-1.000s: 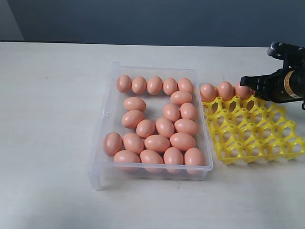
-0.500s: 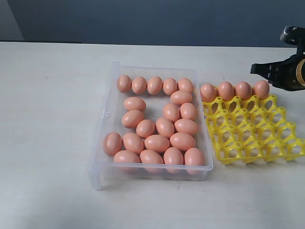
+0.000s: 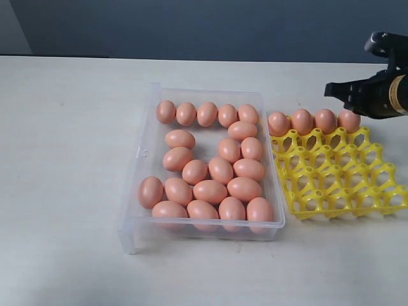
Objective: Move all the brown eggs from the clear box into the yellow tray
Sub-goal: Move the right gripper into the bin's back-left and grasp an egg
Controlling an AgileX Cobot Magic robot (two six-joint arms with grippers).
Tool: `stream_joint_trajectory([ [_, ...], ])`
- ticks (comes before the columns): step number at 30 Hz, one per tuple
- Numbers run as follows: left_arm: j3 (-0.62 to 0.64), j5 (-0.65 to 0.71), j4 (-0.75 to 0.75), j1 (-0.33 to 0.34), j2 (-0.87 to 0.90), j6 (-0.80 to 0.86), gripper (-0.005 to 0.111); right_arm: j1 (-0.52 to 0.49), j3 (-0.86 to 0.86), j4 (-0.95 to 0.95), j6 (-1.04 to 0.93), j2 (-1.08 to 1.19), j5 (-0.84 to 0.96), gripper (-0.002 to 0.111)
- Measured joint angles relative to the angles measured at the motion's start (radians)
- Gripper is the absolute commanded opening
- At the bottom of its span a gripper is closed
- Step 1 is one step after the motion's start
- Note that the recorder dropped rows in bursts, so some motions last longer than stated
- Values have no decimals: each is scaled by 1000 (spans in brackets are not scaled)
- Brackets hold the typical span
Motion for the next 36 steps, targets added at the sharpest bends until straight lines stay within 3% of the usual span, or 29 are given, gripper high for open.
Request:
stream_joint_trajectory([
  [5,0,0,0,0,0,0,12,132,-85,1,-9,-54,-284,2],
  [7,0,0,0,0,0,0,12,200,-157,1,-11,-32,-385,19],
  [8,0,0,0,0,0,0,12,224,-184,1,-13,-20,-405,37],
  [10,0,0,0,0,0,0,12,281,-267,-1,-22,26,-449,58],
  [15,0,0,0,0,0,0,12,376,-451,-1,-42,149,-476,54],
  [20,0,0,0,0,0,0,12,393,-531,-3,-164,262,-429,52],
  [25,0,0,0,0,0,0,12,391,-545,-12,-308,248,148,38],
  [27,0,0,0,0,0,0,12,379,-548,22,-354,232,243,35],
  [33,0,0,0,0,0,0,12,359,-552,514,-812,183,307,35],
  [36,0,0,0,0,0,0,12,372,-553,760,-1124,183,441,35],
])
